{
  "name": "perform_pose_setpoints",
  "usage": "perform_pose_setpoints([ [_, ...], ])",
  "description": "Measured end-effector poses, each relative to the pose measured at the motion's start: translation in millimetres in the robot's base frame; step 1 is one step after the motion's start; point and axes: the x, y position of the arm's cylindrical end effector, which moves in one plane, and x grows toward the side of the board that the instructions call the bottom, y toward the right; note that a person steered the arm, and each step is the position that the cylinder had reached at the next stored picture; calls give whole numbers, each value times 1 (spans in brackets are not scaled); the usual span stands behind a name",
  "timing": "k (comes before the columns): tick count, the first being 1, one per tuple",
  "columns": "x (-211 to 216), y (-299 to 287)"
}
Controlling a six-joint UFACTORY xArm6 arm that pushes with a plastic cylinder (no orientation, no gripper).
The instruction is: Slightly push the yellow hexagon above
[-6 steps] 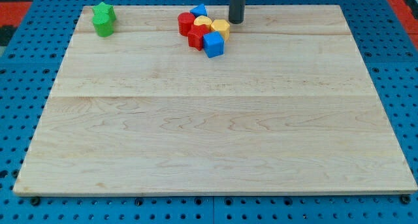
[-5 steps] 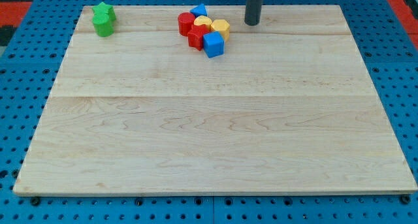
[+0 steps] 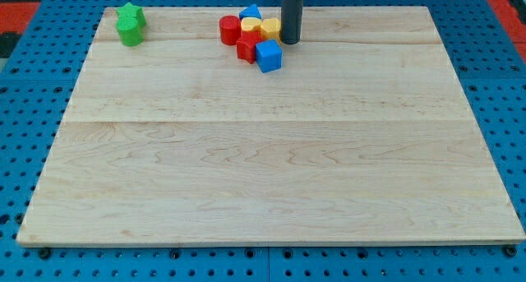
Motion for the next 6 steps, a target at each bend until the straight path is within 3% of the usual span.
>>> perform_pose_setpoints([
  [2,-4,-1],
  [3,-11,37],
  [4,34,95],
  [5,121,126],
  [6,192,74],
])
